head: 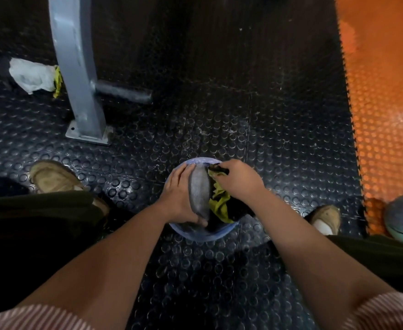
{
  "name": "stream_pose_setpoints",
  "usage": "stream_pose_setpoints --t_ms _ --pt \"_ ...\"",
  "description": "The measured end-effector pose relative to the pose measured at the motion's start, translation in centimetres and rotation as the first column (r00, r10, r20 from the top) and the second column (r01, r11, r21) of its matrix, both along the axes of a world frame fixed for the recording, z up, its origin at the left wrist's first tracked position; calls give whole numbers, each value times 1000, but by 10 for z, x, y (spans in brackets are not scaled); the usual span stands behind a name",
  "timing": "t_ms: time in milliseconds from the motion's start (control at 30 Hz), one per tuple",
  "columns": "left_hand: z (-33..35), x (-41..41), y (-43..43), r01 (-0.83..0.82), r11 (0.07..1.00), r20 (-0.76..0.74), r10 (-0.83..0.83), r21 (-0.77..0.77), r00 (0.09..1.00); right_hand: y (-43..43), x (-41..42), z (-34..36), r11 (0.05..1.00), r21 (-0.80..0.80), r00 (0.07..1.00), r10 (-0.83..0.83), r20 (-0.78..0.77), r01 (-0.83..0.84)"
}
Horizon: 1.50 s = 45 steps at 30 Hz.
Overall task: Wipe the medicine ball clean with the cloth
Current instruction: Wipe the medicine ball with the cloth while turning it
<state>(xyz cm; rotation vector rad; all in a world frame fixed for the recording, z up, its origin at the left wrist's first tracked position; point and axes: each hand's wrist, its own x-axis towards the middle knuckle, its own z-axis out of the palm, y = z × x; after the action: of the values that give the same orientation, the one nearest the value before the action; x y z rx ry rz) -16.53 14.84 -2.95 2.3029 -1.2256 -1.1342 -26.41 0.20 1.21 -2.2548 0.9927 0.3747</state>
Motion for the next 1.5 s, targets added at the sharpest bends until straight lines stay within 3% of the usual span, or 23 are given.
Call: stream_pose_setpoints --t_ms 267,467,733,900,1100,1233,1500 --pt "-5 -10 -9 52 999 81 -53 18 995 -2 9 2 991 -127 999 -35 -12 33" --pt "-8 -1 -3 -38 999 -15 38 3 999 1 1 1 999 -18 999 -40 -19 40" --pt "-6 -15 -4 5 1000 61 -5 -4 998 -1 17 -4 985 -165 997 48 -54 -57" --pt "-7 -9 -1 -76 996 -9 76 -44 997 -7 34 -4 995 -63 993 72 -94 -78" --pt "-8 -6 -4 -73 997 -15 72 -31 997 2 -6 5 991 -94 993 83 -85 -91" --pt "-8 -20 -1 -43 999 37 44 -27 998 0 13 -1 982 -164 993 84 -80 -96" --pt "-5 -7 0 -107 993 -57 105 -42 993 3 16 5 989 -68 988 125 -89 -131"
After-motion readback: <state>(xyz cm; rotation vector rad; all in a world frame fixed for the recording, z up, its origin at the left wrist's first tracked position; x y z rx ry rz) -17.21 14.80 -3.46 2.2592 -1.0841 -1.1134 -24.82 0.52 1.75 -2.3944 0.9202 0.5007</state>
